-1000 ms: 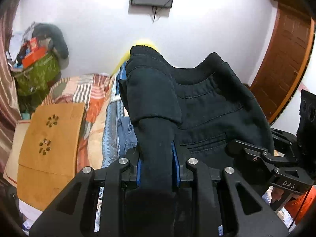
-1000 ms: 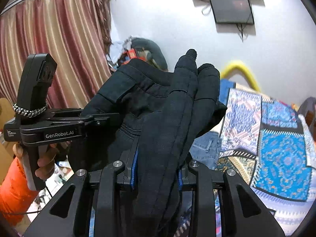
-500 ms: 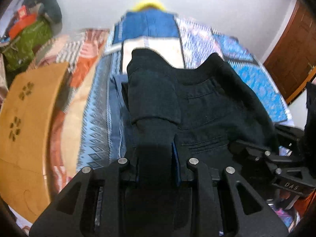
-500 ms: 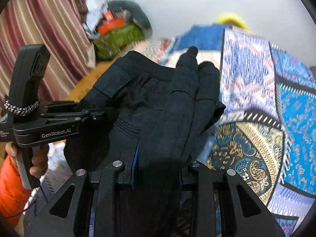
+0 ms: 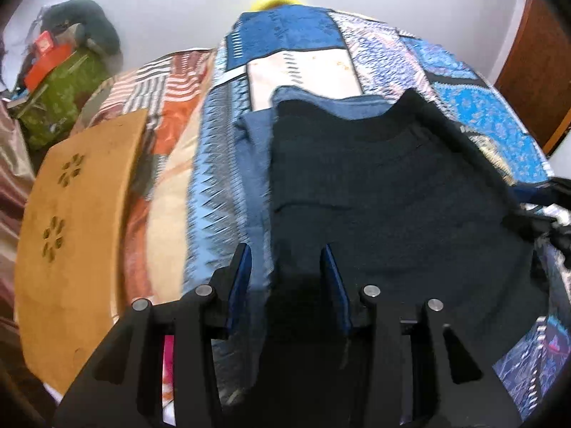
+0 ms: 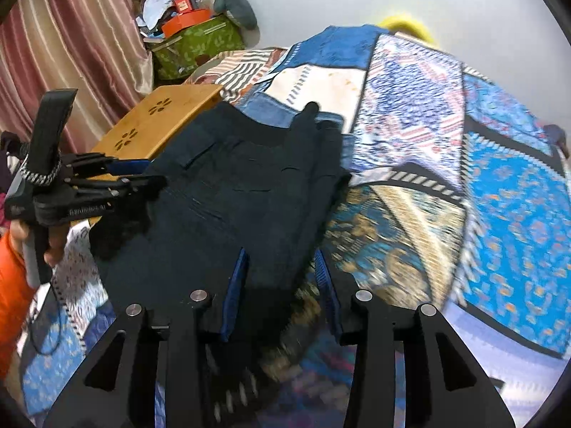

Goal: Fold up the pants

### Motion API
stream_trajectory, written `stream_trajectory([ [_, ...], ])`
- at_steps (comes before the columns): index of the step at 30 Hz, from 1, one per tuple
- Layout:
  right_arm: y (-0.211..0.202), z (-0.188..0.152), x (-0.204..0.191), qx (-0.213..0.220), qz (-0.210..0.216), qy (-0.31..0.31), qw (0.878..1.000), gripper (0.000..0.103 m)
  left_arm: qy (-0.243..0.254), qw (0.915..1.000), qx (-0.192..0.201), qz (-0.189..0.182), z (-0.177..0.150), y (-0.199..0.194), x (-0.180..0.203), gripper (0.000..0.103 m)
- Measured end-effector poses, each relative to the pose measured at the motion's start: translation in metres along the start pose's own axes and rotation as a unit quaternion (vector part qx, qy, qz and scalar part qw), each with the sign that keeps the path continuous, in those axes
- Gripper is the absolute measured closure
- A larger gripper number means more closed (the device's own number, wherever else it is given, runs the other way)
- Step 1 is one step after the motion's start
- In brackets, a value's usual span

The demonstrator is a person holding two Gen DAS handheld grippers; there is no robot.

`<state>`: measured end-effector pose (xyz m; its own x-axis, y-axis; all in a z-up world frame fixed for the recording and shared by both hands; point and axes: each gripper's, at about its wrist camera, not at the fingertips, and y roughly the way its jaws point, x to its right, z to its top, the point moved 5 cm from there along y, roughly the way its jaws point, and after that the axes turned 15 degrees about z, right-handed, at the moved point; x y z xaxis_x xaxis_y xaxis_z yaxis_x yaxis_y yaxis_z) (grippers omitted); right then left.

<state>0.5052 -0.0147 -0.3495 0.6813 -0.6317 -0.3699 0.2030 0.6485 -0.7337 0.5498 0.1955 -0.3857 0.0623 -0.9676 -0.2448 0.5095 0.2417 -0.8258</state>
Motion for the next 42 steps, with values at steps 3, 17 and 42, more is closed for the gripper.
stream_trajectory([
  [3, -0.02, -0.001, 0.0, 0.013, -0.007, 0.008, 1.0, 0.065, -0.001, 0.9998, 0.006, 0.021, -0.005, -0.018, -0.01, 0.06],
  [17, -0.195, 0.019, -0.131, 0.205, -0.003, -0.061, 0.977, 0.065, -0.098, 0.9765, 0.189, 0.032, -0.022, -0.289, -0.037, 0.06],
  [42, -0.316, -0.087, -0.297, 0.38, -0.005, -0.154, 0.912, 0.033, -0.146, 0.8993, 0.41, 0.043, -0.179, -0.538, -0.002, 0.001],
])
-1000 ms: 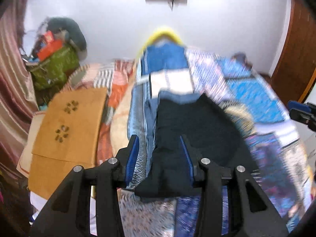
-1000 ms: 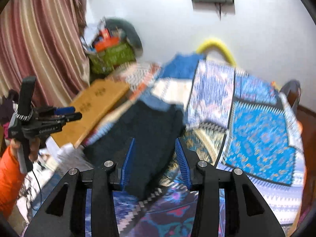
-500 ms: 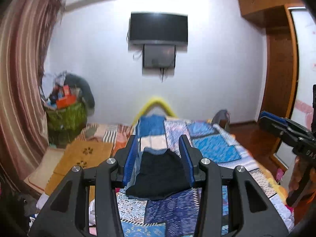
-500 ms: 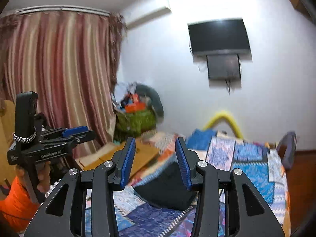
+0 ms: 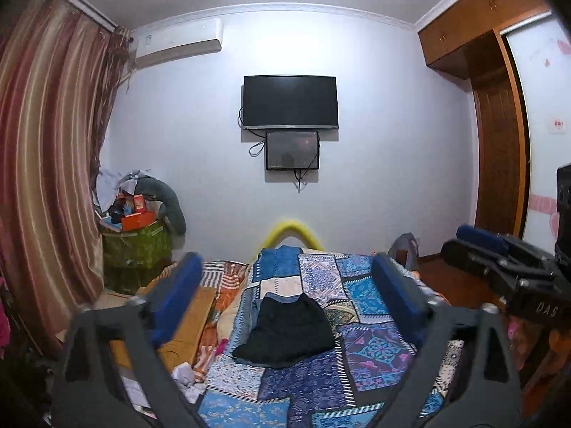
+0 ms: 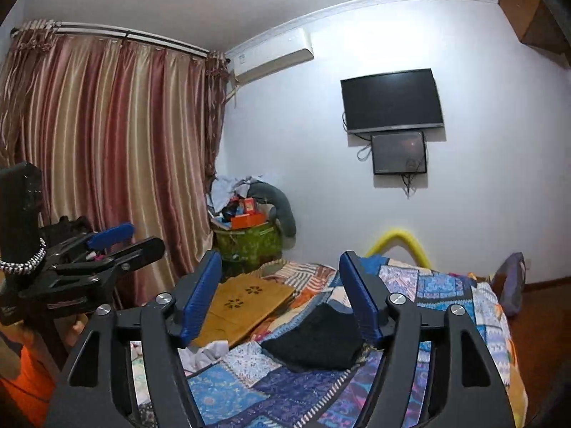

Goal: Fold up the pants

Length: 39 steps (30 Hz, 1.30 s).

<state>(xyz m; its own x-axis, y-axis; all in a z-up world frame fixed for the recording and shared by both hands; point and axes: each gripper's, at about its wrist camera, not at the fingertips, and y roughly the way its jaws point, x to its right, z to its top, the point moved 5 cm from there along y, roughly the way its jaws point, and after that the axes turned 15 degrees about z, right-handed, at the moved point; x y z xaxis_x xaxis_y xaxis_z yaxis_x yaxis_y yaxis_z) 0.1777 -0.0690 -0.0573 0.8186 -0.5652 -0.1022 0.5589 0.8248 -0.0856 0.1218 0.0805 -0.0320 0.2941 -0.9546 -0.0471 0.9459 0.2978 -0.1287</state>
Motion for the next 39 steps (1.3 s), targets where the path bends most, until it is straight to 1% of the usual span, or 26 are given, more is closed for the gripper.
stream_trajectory([
  [1, -0.002, -0.001, -0.001, -0.001, -0.001, 0.002, 1.0, 0.029, -0.003, 1.0, -0.001, -0.001, 0.0, 0.001, -0.001, 0.0],
  [2, -0.002, -0.002, -0.002, -0.003, -0.004, 0.003, 1.0, 0.022, -0.004, 1.0, -0.002, -0.001, -0.001, 0.0, -0.002, 0.0],
  [3, -0.002, -0.003, -0.001, -0.002, -0.008, 0.003, 1.0, 0.017, -0.003, 1.0, -0.003, 0.0, -0.002, 0.001, -0.003, 0.0],
  [5, -0.005, -0.005, -0.001, 0.0, -0.02, 0.001, 1.0, 0.013, -0.004, 1.0, -0.004, 0.003, -0.004, 0.004, -0.003, 0.0],
  [6, -0.009, -0.005, -0.004, 0.0, -0.023, 0.002, 1.0, 0.007, -0.006, 1.0, -0.005, 0.003, -0.005, 0.003, -0.004, 0.0],
  [8, -0.01, -0.006, -0.004, 0.001, -0.025, 0.005, 1.0, 0.0, -0.011, 0.9999, -0.008, 0.003, -0.007, 0.003, -0.005, 0.0],
  [13, -0.016, -0.005, -0.004, 0.009, -0.042, -0.002, 0.999, 0.0, -0.012, 0.9998, -0.013, 0.002, -0.012, 0.002, -0.004, 0.0],
  [21, -0.014, -0.009, -0.008, 0.002, -0.039, -0.006, 0.999, 0.0, -0.013, 0.9997, -0.018, 0.003, -0.017, 0.005, -0.004, 0.0],
  [31, -0.012, -0.012, -0.006, -0.009, -0.045, -0.002, 0.999, 0.0, -0.01, 0.9995, -0.029, 0.004, -0.025, 0.012, -0.001, 0.0],
  [39, -0.012, -0.012, -0.003, -0.016, -0.048, -0.001, 0.999, 0.0, 0.003, 0.9995, -0.03, 0.004, -0.029, 0.015, 0.005, 0.0],
])
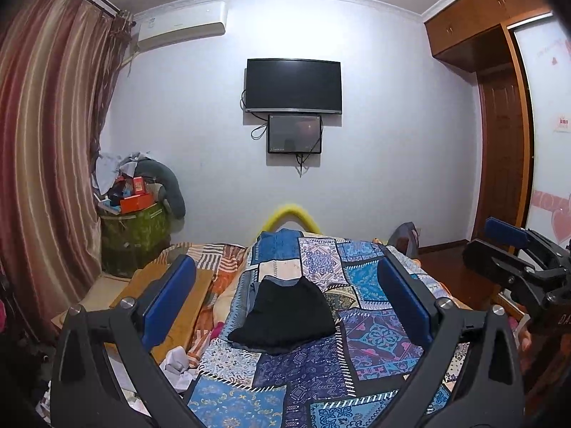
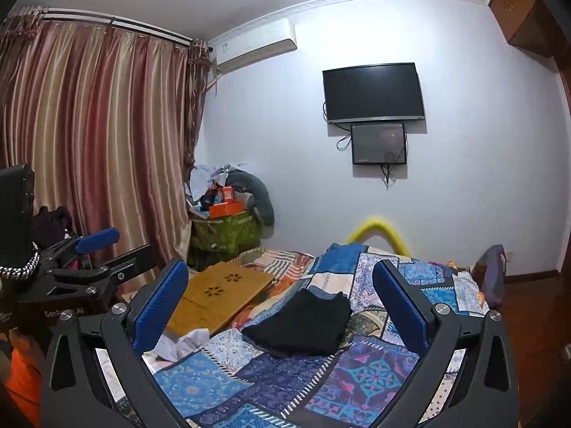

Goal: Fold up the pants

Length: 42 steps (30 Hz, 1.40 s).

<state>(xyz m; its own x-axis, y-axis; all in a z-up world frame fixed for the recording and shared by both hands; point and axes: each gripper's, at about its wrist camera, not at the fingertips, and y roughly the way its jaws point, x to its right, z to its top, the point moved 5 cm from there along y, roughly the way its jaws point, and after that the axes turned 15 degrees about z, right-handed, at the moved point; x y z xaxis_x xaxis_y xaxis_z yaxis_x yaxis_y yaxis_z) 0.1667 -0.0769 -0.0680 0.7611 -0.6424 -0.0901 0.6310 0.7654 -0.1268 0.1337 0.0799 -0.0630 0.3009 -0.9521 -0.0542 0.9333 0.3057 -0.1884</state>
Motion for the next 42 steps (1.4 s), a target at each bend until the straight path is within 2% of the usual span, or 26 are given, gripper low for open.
stream_trajectory([
  [17, 0.001, 0.0, 0.009, -0.007, -0.004, 0.011, 1.0, 0.0, 0.003, 1.0, -0.004, -0.007, -0.005, 0.003, 0.001, 0.0],
  [24, 0.0, 0.0, 0.009, -0.009, -0.005, 0.011, 1.0, 0.0, 0.001, 0.9995, -0.014, -0.029, -0.005, 0.007, 0.0, 0.0],
  [42, 0.001, -0.002, 0.01, -0.011, -0.003, 0.013, 1.0, 0.0, -0.004, 0.9991, -0.024, -0.036, -0.008, 0.01, -0.004, 0.0],
])
